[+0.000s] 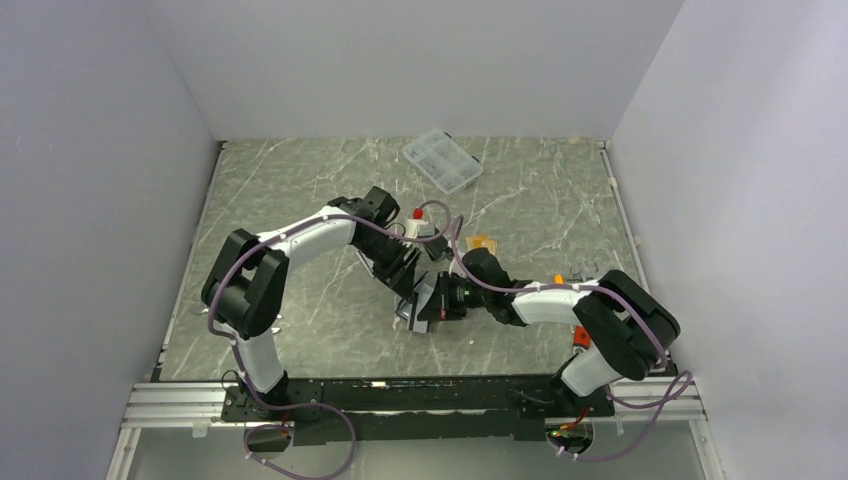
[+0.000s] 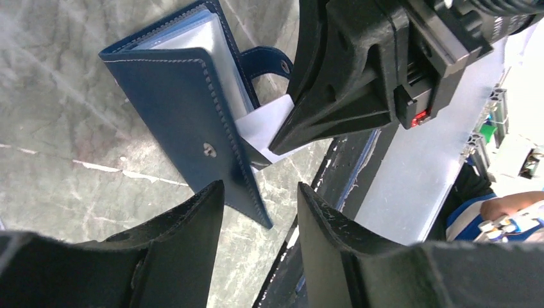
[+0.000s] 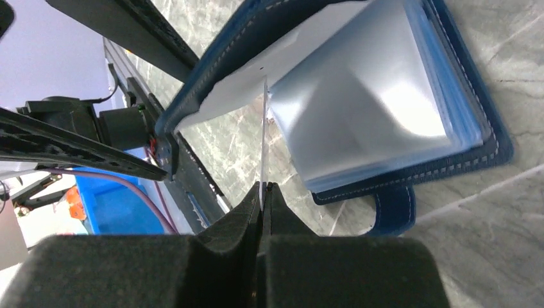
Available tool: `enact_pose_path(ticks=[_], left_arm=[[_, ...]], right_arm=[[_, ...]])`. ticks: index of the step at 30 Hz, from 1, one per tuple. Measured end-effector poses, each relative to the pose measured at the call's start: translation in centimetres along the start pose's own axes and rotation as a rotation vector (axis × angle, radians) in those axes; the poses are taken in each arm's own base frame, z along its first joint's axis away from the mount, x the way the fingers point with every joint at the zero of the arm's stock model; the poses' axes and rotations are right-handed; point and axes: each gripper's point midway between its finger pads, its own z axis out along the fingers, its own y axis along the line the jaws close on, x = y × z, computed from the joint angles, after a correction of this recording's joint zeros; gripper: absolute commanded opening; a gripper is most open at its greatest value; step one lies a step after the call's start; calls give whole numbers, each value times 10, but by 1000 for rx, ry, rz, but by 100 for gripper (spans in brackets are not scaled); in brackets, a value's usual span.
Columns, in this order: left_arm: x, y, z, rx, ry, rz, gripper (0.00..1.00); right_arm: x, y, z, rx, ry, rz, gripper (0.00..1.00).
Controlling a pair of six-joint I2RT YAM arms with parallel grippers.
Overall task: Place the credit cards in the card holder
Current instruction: Open the card holder at the center of the board.
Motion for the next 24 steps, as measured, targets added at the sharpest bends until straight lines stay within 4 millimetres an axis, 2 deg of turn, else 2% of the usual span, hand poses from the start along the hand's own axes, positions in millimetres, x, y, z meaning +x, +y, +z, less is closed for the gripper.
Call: enact_pose_path(ticks=[4, 9, 14, 20, 24], left_arm=[[1, 3, -5, 20, -7, -32, 50], [7, 16, 3, -7, 26, -62, 49], [9, 29, 7, -50, 53, -79, 50], [-5, 31, -4, -63, 21, -74, 51], [-7, 33, -10, -51, 9, -95, 52]], right_arm=[[2, -3, 6, 8, 18, 6, 0], [12, -10, 12, 17, 57, 23, 0], [11, -6, 13, 1, 57, 23, 0], [1, 8, 13, -26, 38, -1, 0], [-3, 16, 14, -43, 31, -16, 0]])
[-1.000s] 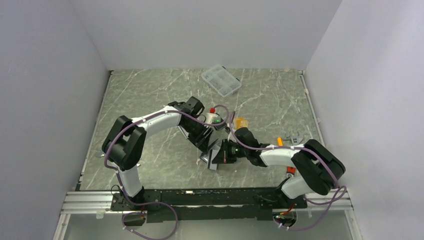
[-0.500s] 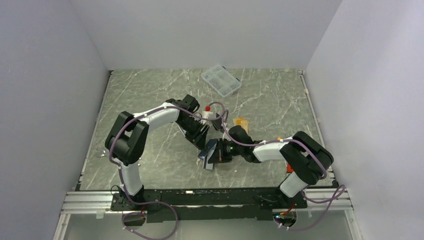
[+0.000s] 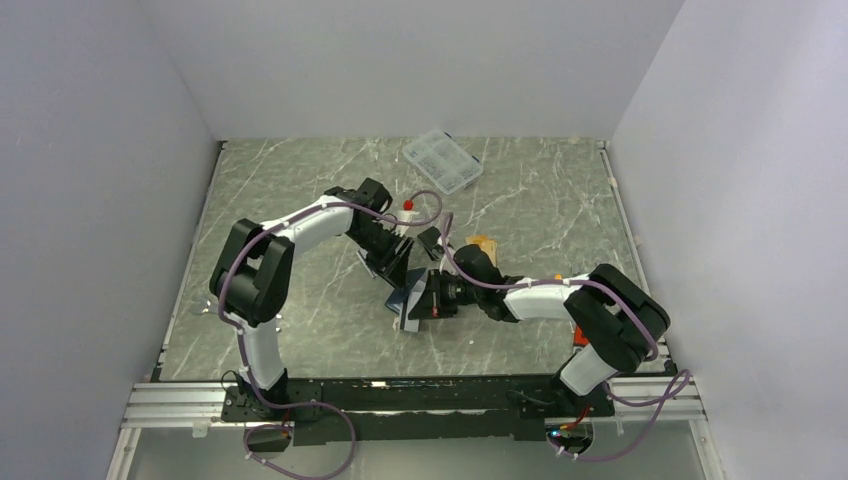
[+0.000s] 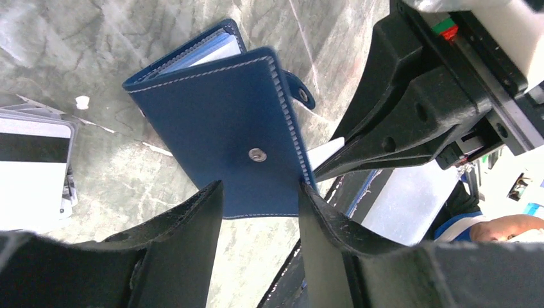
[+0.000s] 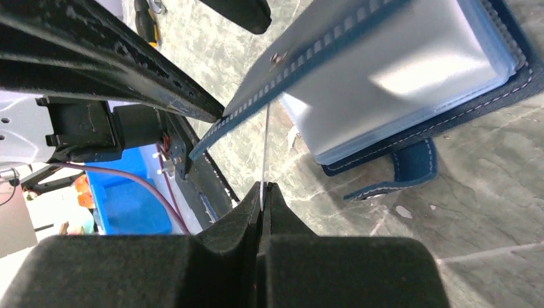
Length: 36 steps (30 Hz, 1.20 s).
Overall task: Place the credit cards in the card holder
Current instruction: Open the card holder at the center of the board.
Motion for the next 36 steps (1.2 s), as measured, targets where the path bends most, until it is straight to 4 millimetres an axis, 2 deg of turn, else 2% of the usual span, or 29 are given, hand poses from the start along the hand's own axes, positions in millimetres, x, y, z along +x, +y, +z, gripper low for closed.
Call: enact_pose_path(ticks=[5, 9, 16, 27, 33, 36], left_arm=[[0, -2, -3, 22, -4, -17, 55], [1, -2, -3, 24, -2, -13, 64], [7, 0, 0, 24, 9, -19, 65], [17, 16, 5, -46, 27, -26, 48], [19, 20, -2, -97, 30, -9, 40], [19, 22, -4, -113, 33, 3, 32]], right_arm=[[0, 5, 2, -9, 3, -10, 0], [-3, 9, 3, -16, -1, -16, 0], [-5, 12, 5, -22, -1, -22, 0], [-3, 10, 12, -14, 16, -17, 0], [-3, 9, 13, -16, 16, -17, 0], [-4, 9, 15, -19, 14, -19, 0]])
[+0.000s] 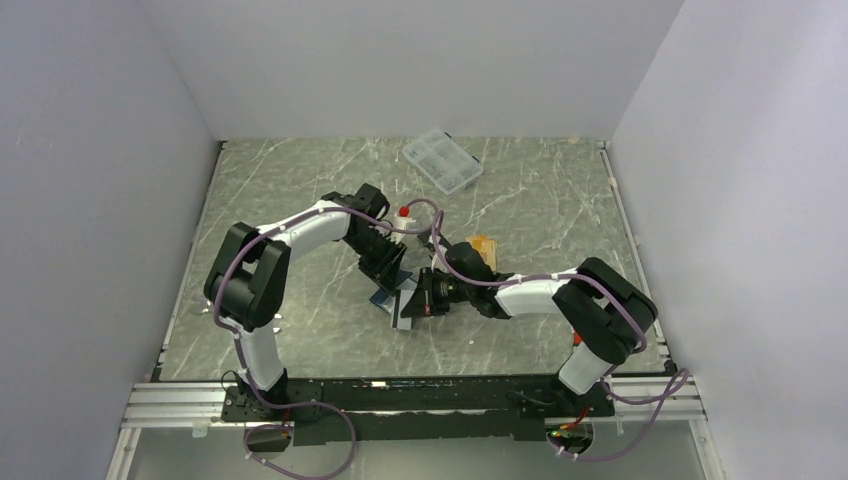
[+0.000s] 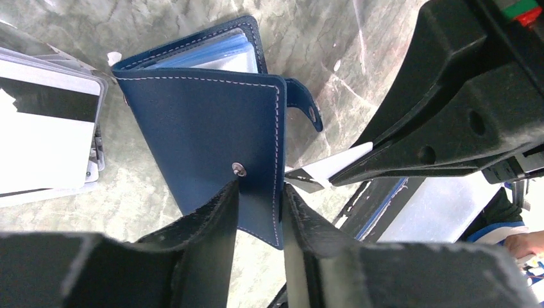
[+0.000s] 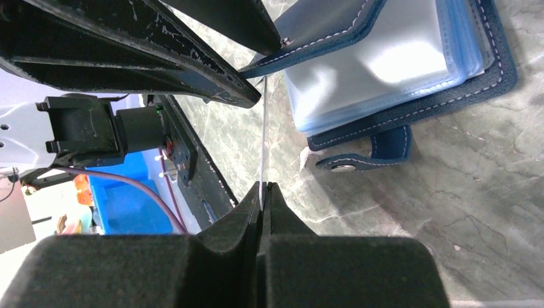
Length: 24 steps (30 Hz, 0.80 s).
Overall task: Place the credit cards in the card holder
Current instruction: Open the card holder at the center of the board.
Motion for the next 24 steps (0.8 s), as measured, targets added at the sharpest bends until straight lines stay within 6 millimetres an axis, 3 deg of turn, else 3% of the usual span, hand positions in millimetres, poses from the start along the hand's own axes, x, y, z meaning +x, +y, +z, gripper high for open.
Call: enact_pose_path(ticks=[10, 16, 21, 24], left_arm=[[0, 1, -2, -13, 1, 23, 1], [0, -2, -3, 1, -1, 29, 0], [-12, -27, -7, 112, -17, 37, 0], [-14, -58, -1, 255, -13, 52, 0]], right_arm=[[-1, -1, 3, -6, -5, 0, 0], [4, -7, 2, 3, 0, 8, 0], [28, -23, -19, 45, 1, 31, 0], [37, -25, -37, 53, -27, 32, 0]])
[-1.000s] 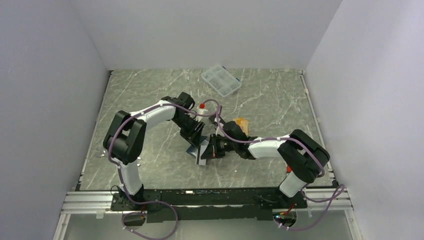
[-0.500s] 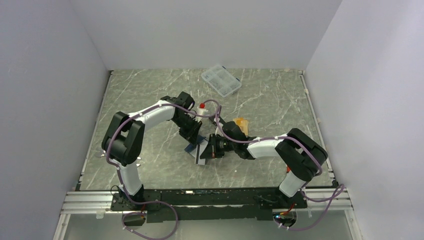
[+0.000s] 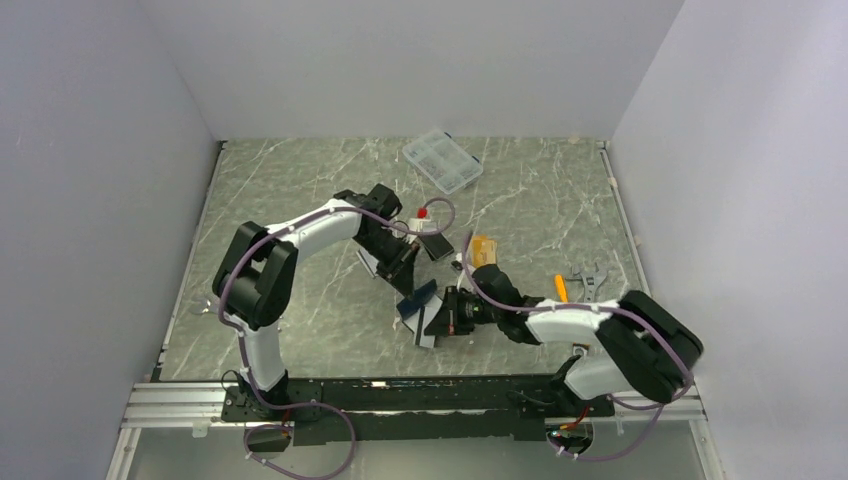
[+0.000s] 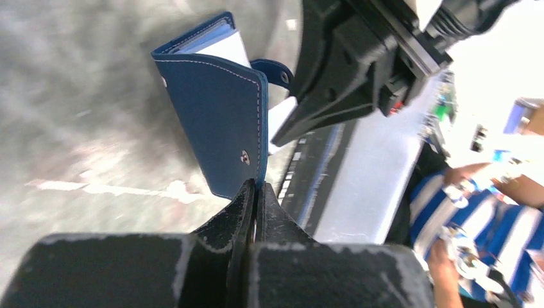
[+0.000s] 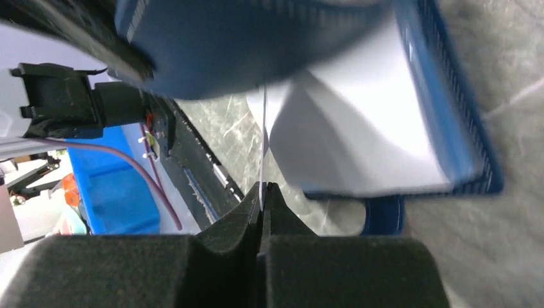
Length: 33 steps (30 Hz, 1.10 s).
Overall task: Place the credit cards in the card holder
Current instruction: Open the card holder at the center of the board.
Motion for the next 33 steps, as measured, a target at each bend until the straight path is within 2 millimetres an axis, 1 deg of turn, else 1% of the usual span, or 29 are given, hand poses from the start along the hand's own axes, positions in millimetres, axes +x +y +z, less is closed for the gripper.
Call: enact_pose_path(ticks=[4, 6, 8, 11, 13, 16, 18, 22, 25, 30, 33], left_arm=[[2, -27, 10, 137, 11, -1, 0], [4, -33, 12, 183, 8, -10, 0], [7, -32, 13, 211, 3, -33, 0], [16, -19, 16, 215, 12, -109, 0], [20, -3, 17, 202, 10, -162, 0], [24, 16, 15, 180, 1, -221, 1], [27, 27, 13, 154, -10, -240, 4], [32, 35, 15, 119, -3, -243, 12], [33, 38, 17, 97, 2, -236, 22], [40, 45, 19, 62, 17, -243, 23], [39, 47, 20, 50, 17, -240, 23]], right_arm=[[6, 2, -20, -5, -44, -7, 0], [9, 0, -28, 1, -60, -5, 0], [11, -4, -36, 19, -78, 5, 0], [10, -10, -45, 45, -110, 18, 0], [10, -13, -48, 58, -123, 27, 0], [16, -20, -50, 75, -120, 41, 0], [22, -27, -50, 96, -105, 55, 0], [30, -34, -51, 121, -83, 76, 0], [30, -33, -53, 121, -85, 76, 0], [33, -35, -56, 128, -80, 79, 0], [38, -34, -58, 118, -77, 72, 0]])
